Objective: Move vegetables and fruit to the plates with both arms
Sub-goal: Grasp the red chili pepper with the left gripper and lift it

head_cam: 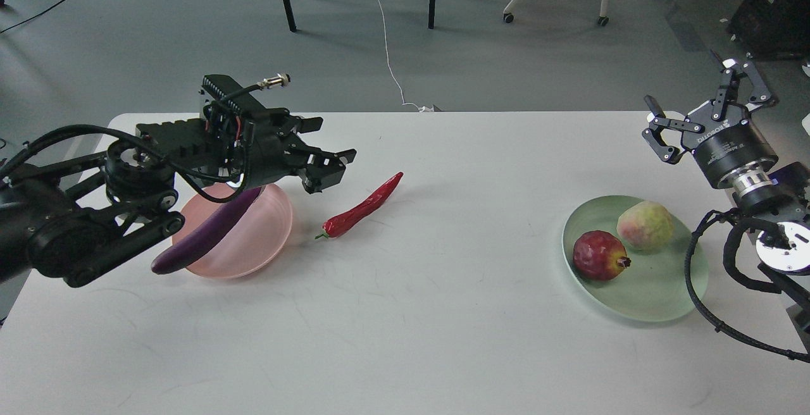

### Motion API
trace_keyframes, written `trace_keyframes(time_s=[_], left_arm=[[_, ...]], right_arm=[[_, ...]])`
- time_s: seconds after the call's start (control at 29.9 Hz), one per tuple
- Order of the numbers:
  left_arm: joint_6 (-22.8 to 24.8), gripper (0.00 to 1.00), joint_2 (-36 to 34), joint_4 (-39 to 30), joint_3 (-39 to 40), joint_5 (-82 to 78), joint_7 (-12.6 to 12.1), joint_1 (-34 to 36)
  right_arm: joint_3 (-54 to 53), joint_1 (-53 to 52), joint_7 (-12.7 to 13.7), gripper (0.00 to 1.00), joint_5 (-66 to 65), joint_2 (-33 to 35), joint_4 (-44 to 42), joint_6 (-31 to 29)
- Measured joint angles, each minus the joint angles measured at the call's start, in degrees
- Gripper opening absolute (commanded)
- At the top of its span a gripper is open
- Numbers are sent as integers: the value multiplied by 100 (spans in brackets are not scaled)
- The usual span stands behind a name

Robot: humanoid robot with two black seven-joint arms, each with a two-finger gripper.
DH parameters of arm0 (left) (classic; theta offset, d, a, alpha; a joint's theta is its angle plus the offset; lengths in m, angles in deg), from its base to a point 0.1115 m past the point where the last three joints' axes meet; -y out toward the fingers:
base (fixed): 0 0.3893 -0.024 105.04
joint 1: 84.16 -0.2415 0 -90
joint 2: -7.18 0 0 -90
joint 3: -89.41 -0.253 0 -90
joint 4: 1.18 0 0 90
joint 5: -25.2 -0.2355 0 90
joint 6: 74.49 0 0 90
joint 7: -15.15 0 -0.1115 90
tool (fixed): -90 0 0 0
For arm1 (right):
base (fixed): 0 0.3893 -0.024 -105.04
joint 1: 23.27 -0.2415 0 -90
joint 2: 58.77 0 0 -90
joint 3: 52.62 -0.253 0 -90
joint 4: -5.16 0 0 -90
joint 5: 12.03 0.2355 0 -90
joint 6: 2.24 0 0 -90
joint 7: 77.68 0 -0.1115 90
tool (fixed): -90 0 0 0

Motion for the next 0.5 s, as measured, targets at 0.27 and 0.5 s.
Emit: trace_keyframes(time_s=[0.27,0.5], left_arm=[[-50,43,810,1084,-561,-396,-8,-36],[-61,43,887,1258,-690,-406,-44,-221]], right_arm=[[-1,-6,0,99,-1,-51,-8,2],[-1,-17,0,99,-1,-62,-173,3]])
